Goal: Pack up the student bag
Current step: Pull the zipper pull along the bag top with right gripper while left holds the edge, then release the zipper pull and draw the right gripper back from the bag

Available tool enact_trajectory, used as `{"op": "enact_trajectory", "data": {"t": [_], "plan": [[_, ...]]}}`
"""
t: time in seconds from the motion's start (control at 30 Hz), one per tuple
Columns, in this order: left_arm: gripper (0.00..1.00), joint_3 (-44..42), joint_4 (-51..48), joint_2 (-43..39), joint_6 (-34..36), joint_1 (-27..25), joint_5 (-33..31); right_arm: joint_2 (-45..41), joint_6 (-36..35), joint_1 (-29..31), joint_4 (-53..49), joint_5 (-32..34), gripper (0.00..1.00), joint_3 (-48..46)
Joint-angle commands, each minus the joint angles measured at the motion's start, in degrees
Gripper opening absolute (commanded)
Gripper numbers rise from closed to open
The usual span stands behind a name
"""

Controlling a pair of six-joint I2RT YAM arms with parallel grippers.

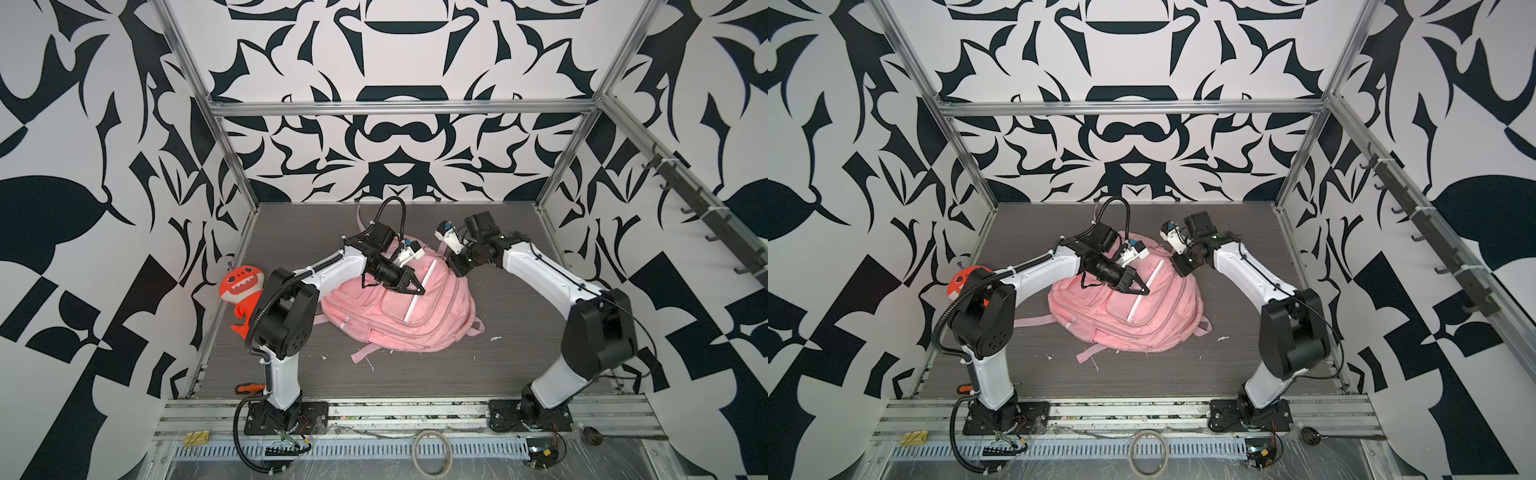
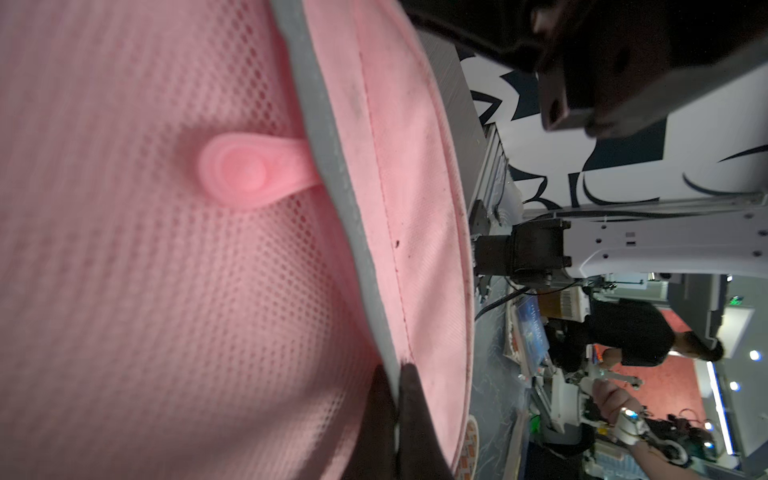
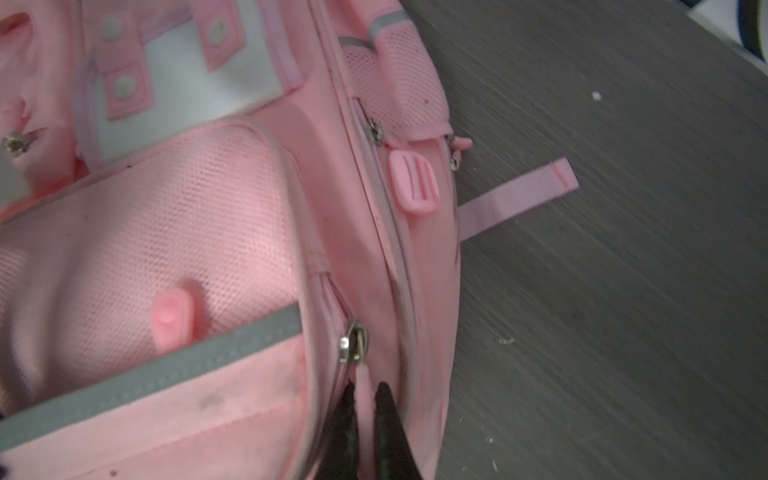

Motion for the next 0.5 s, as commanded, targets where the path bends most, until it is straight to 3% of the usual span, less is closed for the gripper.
{"op": "enact_trajectory", "data": {"t": [0.0,0.13,0.27,0.4,0.47], "plan": [[0.00,-1.5,-12.1,-0.3,5.5,-5.3,2.4,2.8,-9.0,-1.7,7.6,-2.0,0.00,9.2],[0.00,-1.8,-12.4,0.0,5.7,-6.5,0.2,7.4,-11.7,-1.6,3.5,-4.2,0.00,14.3],[0.00,-2.1,-12.1,-1.6,5.1,-5.4,-2.5,4.4,-9.9,-2.3,7.5,-2.4,0.00,10.6],[0.00,-5.3,-6.6,-4.6,-0.4,-1.2,-2.7,-0.2,-6.7,-4.0,9.4,-0.7,0.19,6.1],[0.17,-6.6,-4.0,-5.9,-2.7,0.7,-2.3,-3.3,-3.9,-5.1,11.2,0.6,0.31,3.0]]}}
